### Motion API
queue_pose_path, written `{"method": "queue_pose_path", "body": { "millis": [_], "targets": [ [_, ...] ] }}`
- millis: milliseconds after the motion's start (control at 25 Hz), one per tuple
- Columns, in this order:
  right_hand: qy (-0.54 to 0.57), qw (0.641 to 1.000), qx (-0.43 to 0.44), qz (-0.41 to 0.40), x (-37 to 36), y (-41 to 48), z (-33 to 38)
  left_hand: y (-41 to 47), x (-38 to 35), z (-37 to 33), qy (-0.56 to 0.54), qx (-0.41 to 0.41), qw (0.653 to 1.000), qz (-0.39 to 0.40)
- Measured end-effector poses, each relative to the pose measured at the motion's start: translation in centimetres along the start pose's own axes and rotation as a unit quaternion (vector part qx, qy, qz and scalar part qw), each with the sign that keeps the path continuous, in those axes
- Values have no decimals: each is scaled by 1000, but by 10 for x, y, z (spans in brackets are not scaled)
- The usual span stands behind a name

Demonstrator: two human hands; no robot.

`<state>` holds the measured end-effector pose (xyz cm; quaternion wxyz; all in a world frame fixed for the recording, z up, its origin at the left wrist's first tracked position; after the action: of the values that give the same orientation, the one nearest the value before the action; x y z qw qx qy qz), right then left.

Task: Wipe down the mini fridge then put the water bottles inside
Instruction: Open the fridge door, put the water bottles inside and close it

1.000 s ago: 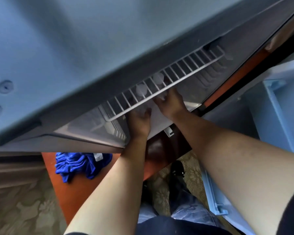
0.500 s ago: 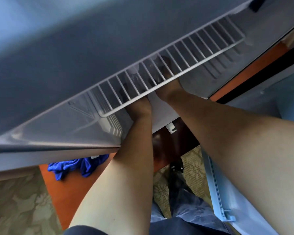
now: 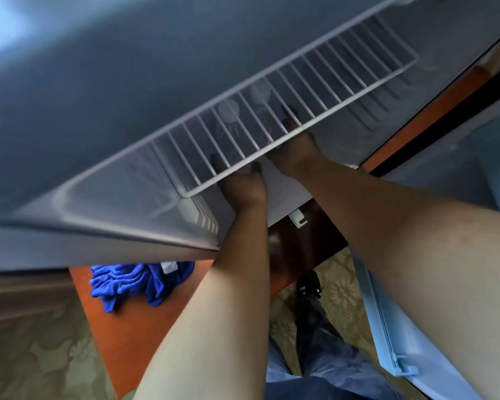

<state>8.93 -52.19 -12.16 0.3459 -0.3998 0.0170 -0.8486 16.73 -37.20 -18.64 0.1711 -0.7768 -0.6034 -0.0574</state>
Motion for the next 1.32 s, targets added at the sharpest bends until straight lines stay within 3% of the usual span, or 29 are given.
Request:
{"method": "queue_pose_path", "body": {
  "millis": [120,320,440,600,760,880,1040,1120,1200,1320],
  "targets": [
    [68,996,-49,-28,23,-41,-16,-36,6,-4,10,-6,997,70],
    [156,973,-63,-160,66,-140,-33,-115,26,-6,-29,43,979,198],
    [200,960,-47,-190,82,-200,-26,-157,54,-39,-19,-5,973,228],
    [194,958,41,-207,125,-285,7,-214,98,-117,-38,-124,959,251],
    [140,939,213,-231,178,-389,58,-294,143,-192,-85,-284,925,238],
    [88,911,311,-257,224,-479,75,-370,163,-223,-118,-339,907,218],
    [26,881,351,-317,289,-563,49,-462,174,-261,-99,-401,882,227],
    [21,866,326,-378,324,-582,17,-498,167,-274,-34,-446,861,242],
    [63,875,246,-412,350,-586,-26,-529,157,-283,31,-499,829,251],
    [71,933,130,-327,339,-564,-74,-557,143,-288,105,-535,800,250]
  ]
}}
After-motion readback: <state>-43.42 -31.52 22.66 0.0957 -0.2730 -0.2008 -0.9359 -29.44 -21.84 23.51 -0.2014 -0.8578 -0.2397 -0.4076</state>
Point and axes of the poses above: each hand's wrist, its own y-axis towards the middle knuckle, its own x-axis out of the back of the hand, z = x × y, the point moved 10 cm from there along y, towards the middle knuckle, and after that the axes turned 5 degrees about -x, right-handed, at the moved point
